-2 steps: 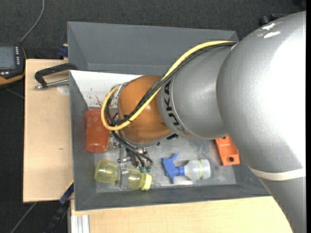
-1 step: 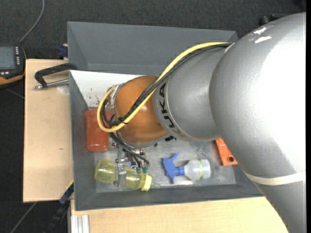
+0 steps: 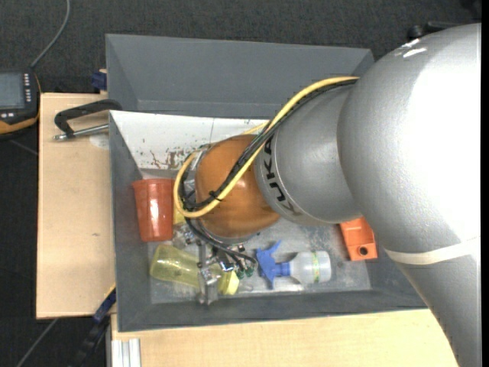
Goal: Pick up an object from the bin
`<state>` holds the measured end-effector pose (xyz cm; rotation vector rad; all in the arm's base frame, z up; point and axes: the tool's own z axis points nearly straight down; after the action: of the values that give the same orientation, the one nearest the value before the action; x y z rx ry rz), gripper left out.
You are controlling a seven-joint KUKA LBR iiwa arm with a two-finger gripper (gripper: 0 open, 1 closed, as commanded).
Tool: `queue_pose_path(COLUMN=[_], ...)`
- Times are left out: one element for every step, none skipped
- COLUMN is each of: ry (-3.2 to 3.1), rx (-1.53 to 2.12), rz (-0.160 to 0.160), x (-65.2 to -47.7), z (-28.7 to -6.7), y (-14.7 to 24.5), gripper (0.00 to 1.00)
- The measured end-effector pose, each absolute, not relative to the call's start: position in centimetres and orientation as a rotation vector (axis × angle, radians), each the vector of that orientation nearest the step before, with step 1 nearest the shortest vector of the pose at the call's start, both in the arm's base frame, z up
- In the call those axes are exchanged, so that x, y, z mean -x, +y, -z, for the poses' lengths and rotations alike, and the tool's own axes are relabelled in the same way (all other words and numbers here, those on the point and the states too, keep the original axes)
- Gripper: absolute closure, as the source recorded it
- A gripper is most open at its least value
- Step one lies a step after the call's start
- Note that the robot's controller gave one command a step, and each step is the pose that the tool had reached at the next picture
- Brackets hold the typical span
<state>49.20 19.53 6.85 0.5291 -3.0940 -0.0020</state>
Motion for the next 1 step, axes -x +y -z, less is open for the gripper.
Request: queue_pose_path(ry=[-3.124], rx=[-0.332], rz=[-0.007], x=[-49.09], z=[-7.04], y=[19.14], gripper=[1.00])
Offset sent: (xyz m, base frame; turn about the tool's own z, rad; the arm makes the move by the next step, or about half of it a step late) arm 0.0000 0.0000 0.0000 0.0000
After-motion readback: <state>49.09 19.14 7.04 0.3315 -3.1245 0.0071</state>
